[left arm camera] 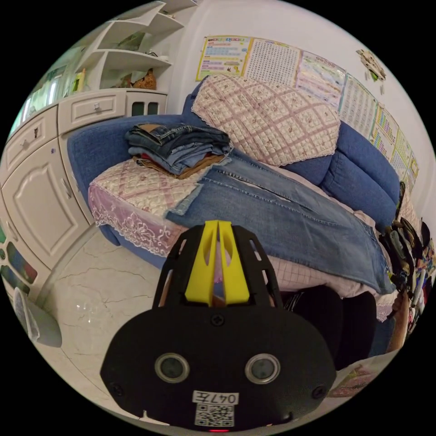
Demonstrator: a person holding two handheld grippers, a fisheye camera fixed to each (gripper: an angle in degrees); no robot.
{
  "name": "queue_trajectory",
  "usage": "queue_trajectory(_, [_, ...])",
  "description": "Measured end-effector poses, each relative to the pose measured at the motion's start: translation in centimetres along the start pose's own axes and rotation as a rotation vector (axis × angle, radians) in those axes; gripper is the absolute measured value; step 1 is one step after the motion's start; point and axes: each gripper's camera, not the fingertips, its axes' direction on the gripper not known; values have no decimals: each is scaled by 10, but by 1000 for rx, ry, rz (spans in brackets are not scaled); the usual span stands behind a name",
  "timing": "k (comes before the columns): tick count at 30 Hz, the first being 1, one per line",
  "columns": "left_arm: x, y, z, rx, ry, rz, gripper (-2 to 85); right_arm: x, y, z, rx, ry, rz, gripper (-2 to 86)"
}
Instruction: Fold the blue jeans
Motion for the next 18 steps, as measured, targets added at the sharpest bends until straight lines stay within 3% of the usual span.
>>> queue_trajectory(2, [-1,-2,-3,-29,17,-7,-10,48,16,-58,253,86,193,-7])
queue_trajectory(6, [6,-7,-6,-30,40,-6,-10,115,51,-120,524,119,455,-11])
queue_trajectory(10, [18,-14,-5,-37,95,3,-10,161,62,-139,465,199,542,-11])
queue_trajectory(14, [26,-22,-4,-58,108,29,-10,191,61,-132,348,151,535,5])
queue_trajectory(18, [24,-29,-8,-56,120,28,-10,221,58,-115,192,157,618,118])
